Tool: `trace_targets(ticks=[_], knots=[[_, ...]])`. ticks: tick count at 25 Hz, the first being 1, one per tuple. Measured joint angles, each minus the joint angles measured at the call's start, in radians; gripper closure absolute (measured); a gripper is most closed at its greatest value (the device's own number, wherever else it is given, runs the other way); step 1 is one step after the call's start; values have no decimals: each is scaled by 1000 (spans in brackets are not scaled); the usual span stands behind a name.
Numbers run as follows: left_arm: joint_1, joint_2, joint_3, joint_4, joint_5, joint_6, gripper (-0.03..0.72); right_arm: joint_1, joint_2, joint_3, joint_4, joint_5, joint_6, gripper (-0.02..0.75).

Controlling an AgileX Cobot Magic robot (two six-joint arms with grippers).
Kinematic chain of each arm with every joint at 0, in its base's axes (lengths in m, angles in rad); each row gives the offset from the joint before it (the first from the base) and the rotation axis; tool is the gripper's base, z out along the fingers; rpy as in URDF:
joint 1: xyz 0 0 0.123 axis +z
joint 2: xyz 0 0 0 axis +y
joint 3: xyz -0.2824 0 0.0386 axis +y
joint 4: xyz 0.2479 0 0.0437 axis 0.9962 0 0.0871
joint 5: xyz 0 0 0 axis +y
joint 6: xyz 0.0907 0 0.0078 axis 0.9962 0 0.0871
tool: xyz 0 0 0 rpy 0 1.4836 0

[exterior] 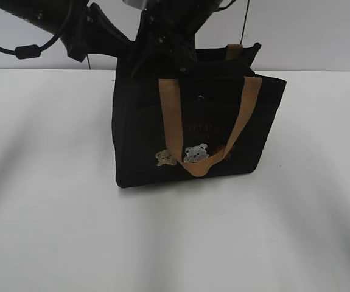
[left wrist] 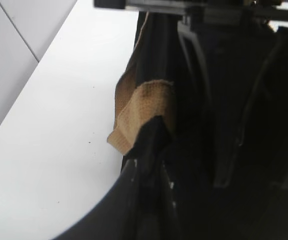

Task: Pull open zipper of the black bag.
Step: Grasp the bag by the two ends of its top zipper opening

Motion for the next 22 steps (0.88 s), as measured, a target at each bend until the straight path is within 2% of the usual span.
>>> trace_targets(ticks=[5,7,12,22], knots=[[0,0,0,0,0,0,638,0,7,0,0,0,6,468],[0,0,0,0,0,0,638,0,9,-1,-1,0,10,496],[0,0,0,0,0,0,638,0,9,-1,-37,0,46,689],[0,0,-2,2,2,0,638,0,-5,-5,-47,-1,148,689]])
